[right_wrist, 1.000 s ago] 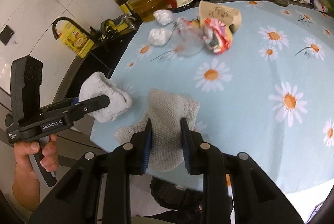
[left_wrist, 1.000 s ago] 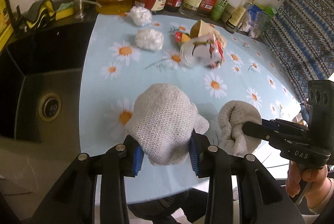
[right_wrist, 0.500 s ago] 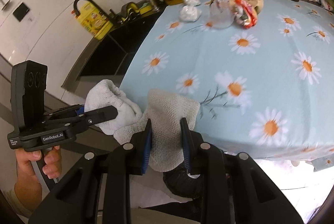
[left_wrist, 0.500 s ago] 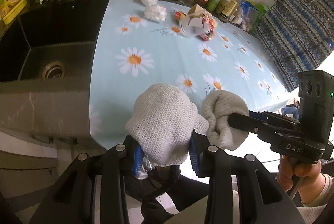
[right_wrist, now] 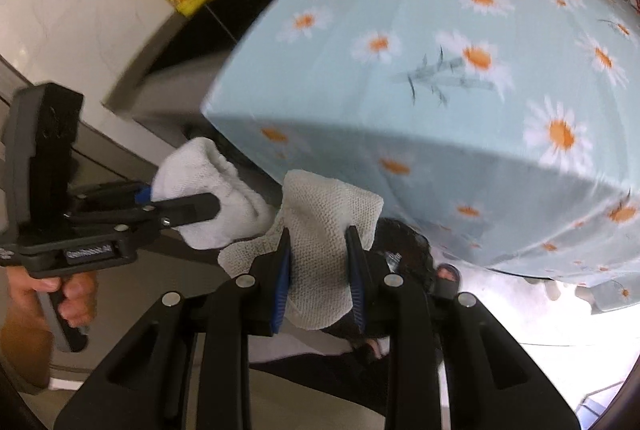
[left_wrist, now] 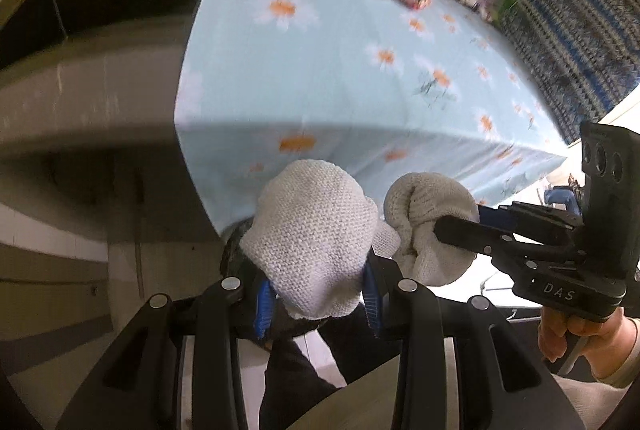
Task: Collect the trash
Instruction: 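Carry both cloths down over the black trash bin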
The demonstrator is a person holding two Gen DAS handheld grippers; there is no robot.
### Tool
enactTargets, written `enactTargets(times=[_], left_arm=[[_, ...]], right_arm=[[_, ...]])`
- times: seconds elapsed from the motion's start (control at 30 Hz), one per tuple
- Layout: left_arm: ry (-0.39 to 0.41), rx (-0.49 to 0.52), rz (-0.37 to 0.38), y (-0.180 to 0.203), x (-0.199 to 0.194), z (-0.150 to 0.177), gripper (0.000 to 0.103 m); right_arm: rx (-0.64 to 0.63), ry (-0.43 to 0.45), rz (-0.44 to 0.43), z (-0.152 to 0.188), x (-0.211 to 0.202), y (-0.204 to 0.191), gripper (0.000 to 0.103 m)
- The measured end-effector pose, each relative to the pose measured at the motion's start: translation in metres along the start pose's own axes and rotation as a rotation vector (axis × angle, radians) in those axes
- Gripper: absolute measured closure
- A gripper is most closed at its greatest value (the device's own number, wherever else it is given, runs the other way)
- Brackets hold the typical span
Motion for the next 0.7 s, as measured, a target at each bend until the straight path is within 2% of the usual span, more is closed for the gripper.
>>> enactTargets(times=[0.43, 0.57, 0.7], left_arm=[[-0.197, -0.152, -0.053, -0.047, 0.083, 0.054, 0.069], [-0.255, -0.220, -0.080, -0.068, 0.108, 0.067, 0.069], [-0.310, -0.239, -0.105, -0.078, 0.128, 0.081, 0.068]], right_arm=[[-0.004, -0.265, 0.058, 0.043, 0.095, 0.022, 0.075], [-0.008, -0.313, 0.063, 0.052, 0.119, 0.025, 0.075], [-0.006, -0.354, 0.066, 0.060, 0.144, 0.032, 0.075]])
Point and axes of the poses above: each gripper's, at about its wrist camera, not at the fingertips, and x roughly the way its jaws point, y to its right, z to its underside, the point moved 1 cm from there along x, roughly the way its jaws point, and after that the axes turned 12 degrees about z, right-handed, at the moved point
